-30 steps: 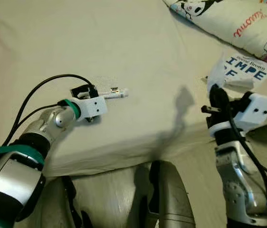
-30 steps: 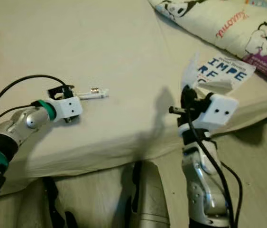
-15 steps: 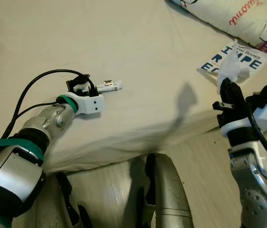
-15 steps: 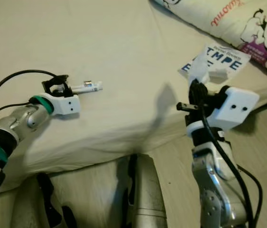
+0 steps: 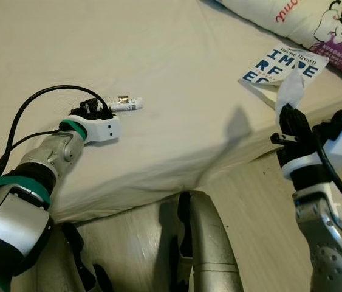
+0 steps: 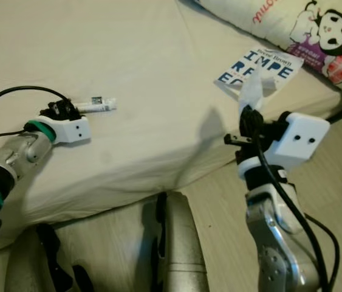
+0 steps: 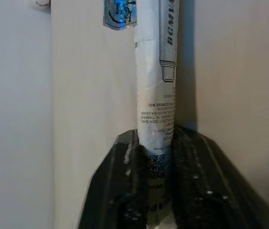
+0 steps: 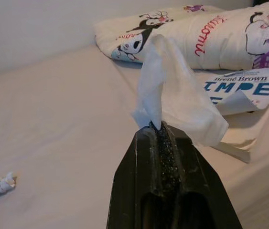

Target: Clean up the room

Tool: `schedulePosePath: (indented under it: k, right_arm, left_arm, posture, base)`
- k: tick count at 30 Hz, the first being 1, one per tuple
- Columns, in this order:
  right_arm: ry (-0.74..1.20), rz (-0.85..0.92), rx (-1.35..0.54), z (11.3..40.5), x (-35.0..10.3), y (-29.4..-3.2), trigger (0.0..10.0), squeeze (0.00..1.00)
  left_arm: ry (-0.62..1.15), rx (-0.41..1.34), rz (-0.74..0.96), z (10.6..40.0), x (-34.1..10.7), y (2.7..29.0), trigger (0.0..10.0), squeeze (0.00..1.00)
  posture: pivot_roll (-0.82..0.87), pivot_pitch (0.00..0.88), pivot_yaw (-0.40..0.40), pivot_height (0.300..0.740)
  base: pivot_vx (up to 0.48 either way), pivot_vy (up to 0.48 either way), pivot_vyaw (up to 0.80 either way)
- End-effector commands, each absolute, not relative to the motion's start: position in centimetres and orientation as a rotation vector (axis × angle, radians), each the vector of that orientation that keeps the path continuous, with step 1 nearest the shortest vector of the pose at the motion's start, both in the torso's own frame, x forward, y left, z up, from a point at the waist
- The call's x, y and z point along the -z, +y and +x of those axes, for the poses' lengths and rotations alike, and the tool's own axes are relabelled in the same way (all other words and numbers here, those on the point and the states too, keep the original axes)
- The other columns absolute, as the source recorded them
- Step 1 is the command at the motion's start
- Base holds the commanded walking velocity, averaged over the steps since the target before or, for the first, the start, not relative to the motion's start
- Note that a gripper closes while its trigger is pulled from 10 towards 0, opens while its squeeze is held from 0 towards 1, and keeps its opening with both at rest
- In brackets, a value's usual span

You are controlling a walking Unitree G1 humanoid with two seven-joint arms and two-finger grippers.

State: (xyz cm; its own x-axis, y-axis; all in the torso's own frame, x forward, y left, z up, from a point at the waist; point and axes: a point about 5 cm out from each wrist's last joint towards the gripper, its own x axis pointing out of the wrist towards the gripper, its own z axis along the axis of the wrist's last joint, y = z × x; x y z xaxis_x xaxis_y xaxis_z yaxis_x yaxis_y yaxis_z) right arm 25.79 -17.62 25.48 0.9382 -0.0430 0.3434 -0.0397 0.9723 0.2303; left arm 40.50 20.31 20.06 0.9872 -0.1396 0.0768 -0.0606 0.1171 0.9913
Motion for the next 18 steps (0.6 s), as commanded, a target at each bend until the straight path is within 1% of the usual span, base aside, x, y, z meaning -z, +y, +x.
schedulePosePath:
  k: [1, 2, 4, 5, 6, 7, 8, 9, 10, 11, 12, 14, 15, 17, 18]
  right_arm:
    - [-0.328, 0.246, 0.003, 26.0, -24.8, -17.5, 10.0, 0.0]
    - [-0.328, 0.246, 0.003, 26.0, -24.8, -17.5, 10.0, 0.0]
    - [-0.318, 0.265, -0.016, 26.6, -24.3, -16.9, 10.0, 0.0]
    - [-0.318, 0.265, -0.016, 26.6, -24.3, -16.9, 10.0, 0.0]
    - [-0.308, 0.278, -0.029, 27.0, -23.9, -16.4, 10.0, 0.0]
    - [-0.308, 0.278, -0.029, 27.0, -23.9, -16.4, 10.0, 0.0]
    - [-0.293, 0.291, -0.05, 27.5, -23.3, -15.7, 10.0, 0.0]
    - [-0.293, 0.291, -0.05, 27.5, -23.3, -15.7, 10.0, 0.0]
    - [-0.284, 0.298, -0.064, 27.8, -23.0, -15.3, 10.0, 0.0]
    - [-0.253, 0.302, -0.092, 28.4, -22.0, -14.2, 10.0, 0.0]
    - [-0.218, 0.302, -0.121, 29.1, -20.8, -13.1, 10.0, 0.0]
    - [-0.218, 0.302, -0.121, 29.1, -20.8, -13.1, 10.0, 0.0]
    - [-0.155, 0.31, -0.173, 30.2, -18.8, -11.4, 10.0, 0.0]
    - [-0.155, 0.31, -0.173, 30.2, -18.8, -11.4, 10.0, 0.0]
    - [-0.139, 0.316, -0.183, 30.6, -18.3, -11.0, 10.0, 0.0]
  left_arm:
    - [-0.055, 0.056, 1.46, 39.6, -17.8, 22.3, 0.0, 0.0]
    - [-0.055, 0.056, 1.46, 39.6, -17.8, 22.3, 0.0, 0.0]
    - [-0.109, 0.018, 1.391, 39.6, -18.3, 22.3, 0.0, 0.0]
    - [-0.109, 0.018, 1.391, 39.6, -18.3, 22.3, 0.0, 0.0]
    - [-0.15, -0.004, 1.335, 39.5, -18.6, 22.3, 0.0, 0.0]
    - [-0.15, -0.004, 1.335, 39.5, -18.6, 22.3, 0.0, 0.0]
    - [-0.191, -0.048, 1.235, 39.5, -19.2, 22.3, 0.0, 0.0]
    - [-0.191, -0.048, 1.235, 39.5, -19.2, 22.3, 0.0, 0.0]
    - [-0.215, -0.078, 1.169, 39.4, -19.5, 22.4, 0.0, 0.0]
    - [-0.266, -0.086, 1.008, 39.2, -19.9, 22.1, 7.6, 0.0]
    - [-0.311, -0.071, 0.819, 38.7, -20.0, 21.6, 10.0, 0.0]
    - [-0.311, -0.071, 0.819, 38.7, -20.0, 21.6, 10.0, 0.0]
    - [-0.343, -0.065, 0.466, 36.8, -19.8, 20.9, 10.0, 0.0]
    - [-0.343, -0.065, 0.466, 36.8, -19.8, 20.9, 10.0, 0.0]
    - [-0.33, -0.06, 0.352, 36.0, -19.6, 20.8, 10.0, 0.0]
  posture:
    - [-0.27, 0.372, -0.007, 0.46]
    - [-0.27, 0.372, -0.007, 0.46]
    - [-0.2, 0.326, 0.004, 0.46]
    - [-0.2, 0.326, 0.004, 0.46]
    - [-0.17, 0.294, 0.009, 0.46]
    - [-0.17, 0.294, 0.009, 0.46]
    - [-0.14, 0.264, 0.009, 0.46]
    - [-0.14, 0.264, 0.009, 0.46]
    - [-0.14, 0.264, 0.009, 0.46]
    - [-0.06, 0.194, 0.008, 0.46]
    - [-0.02, 0.157, 0.004, 0.46]
    - [-0.02, 0.157, 0.004, 0.46]
    - [0.06, 0.097, -0.02, 0.46]
    - [0.06, 0.097, -0.02, 0.46]
    - [0.06, 0.09, -0.025, 0.46]
  base:
    - [0.0, 0.0, 0.0]
    - [0.0, 0.0, 0.0]
    - [0.0, 0.0, 0.0]
    - [0.0, 0.0, 0.0]
    - [0.0, 0.0, 0.0]
    - [0.0, 0.0, 0.0]
    - [0.0, 0.0, 0.0]
    - [0.0, 0.0, 0.0]
    - [0.0, 0.0, 0.0]
    - [0.0, 0.0, 0.0]
    - [0.0, 0.0, 0.0]
    - [0.0, 0.0, 0.0]
    - [0.0, 0.0, 0.0]
    - [0.0, 0.0, 0.0]
    - [0.0, 0.0, 0.0]
